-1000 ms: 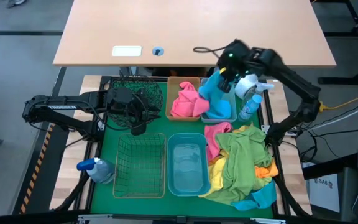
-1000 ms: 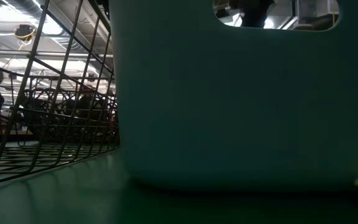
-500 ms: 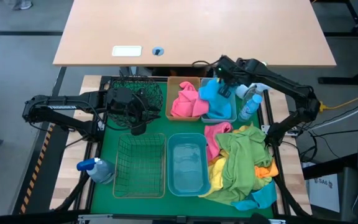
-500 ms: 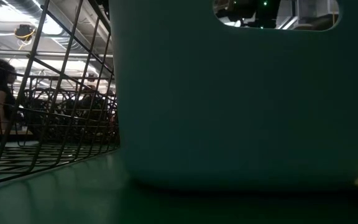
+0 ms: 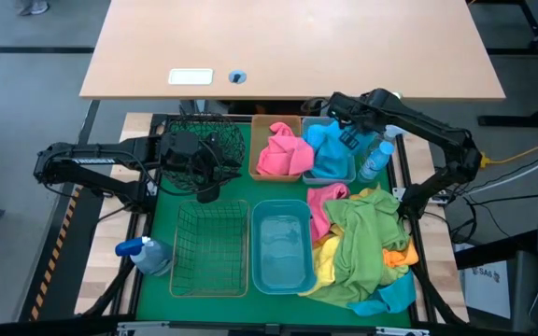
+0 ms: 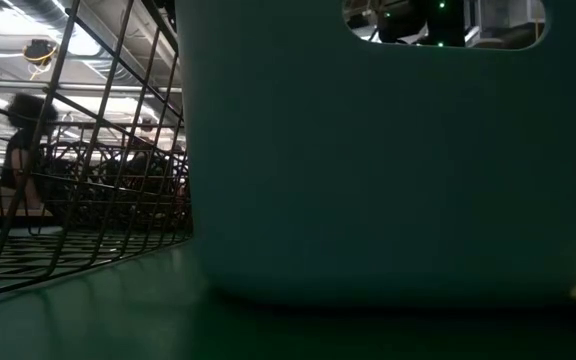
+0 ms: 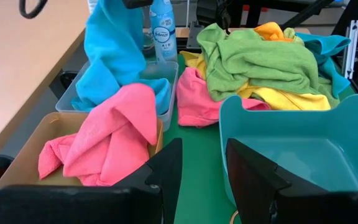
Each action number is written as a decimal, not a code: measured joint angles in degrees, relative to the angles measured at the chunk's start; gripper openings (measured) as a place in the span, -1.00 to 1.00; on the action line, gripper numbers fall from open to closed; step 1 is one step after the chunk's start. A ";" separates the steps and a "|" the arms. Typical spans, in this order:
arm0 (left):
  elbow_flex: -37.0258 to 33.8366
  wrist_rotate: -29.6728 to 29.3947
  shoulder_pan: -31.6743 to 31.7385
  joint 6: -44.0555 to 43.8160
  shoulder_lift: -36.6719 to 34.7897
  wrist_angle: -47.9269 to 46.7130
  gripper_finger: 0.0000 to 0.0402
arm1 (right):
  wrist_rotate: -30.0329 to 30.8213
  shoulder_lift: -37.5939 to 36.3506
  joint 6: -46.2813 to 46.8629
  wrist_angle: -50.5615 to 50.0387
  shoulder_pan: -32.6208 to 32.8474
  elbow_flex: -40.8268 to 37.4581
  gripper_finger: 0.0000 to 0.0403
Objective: Sort microfiber towel by color & place in baskets
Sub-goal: Put the blue towel into the transparent bin
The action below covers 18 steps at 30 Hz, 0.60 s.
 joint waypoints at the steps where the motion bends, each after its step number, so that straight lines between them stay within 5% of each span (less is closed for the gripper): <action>1: 0.00 0.00 0.00 0.00 0.00 0.00 -0.41 | -2.65 0.00 -0.26 0.83 0.00 0.00 -0.97; 7: 0.00 0.01 0.00 0.00 0.00 0.00 -0.41 | -18.76 0.00 -3.09 10.10 0.00 -0.73 -0.97; 18: 0.00 0.01 0.00 -0.04 0.00 -0.01 -0.41 | -30.86 0.02 -4.78 32.88 0.04 -13.69 -0.97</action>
